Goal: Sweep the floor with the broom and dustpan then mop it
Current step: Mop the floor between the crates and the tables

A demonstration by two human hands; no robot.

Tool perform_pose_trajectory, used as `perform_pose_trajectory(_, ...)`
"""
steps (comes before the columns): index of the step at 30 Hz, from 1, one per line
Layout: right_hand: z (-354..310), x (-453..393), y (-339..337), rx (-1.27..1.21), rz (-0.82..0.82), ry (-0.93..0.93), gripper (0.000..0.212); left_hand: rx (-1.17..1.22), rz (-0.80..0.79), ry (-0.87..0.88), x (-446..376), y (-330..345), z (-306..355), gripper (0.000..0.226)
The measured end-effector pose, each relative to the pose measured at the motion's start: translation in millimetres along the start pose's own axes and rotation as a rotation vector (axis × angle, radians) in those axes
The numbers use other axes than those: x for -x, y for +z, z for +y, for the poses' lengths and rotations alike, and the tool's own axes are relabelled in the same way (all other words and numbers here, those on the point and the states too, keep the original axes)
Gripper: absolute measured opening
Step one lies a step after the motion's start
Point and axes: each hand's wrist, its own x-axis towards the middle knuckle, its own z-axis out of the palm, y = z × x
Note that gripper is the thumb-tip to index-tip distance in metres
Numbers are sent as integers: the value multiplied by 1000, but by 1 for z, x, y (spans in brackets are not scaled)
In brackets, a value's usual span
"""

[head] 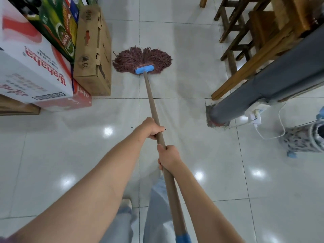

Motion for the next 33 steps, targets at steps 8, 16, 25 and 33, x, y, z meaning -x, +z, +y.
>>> perform_pose_trajectory(8, 25, 55, 59, -150, 8, 57, 24, -67, -71, -11, 42, -11, -56, 38)
perform_pose_trajectory(16, 19, 70, 90, -161, 26, 59, 23, -59, -74, 22, 52, -32, -79, 41)
perform_pose_trajectory(25, 8, 81, 187, -312, 100, 97, 22, -15, -136, 51, 54, -96, -135, 34)
perform_pose_trajectory(33, -5, 111, 314, -576, 190, 159, 29, -249, -181, 31, 68, -170, -207, 39)
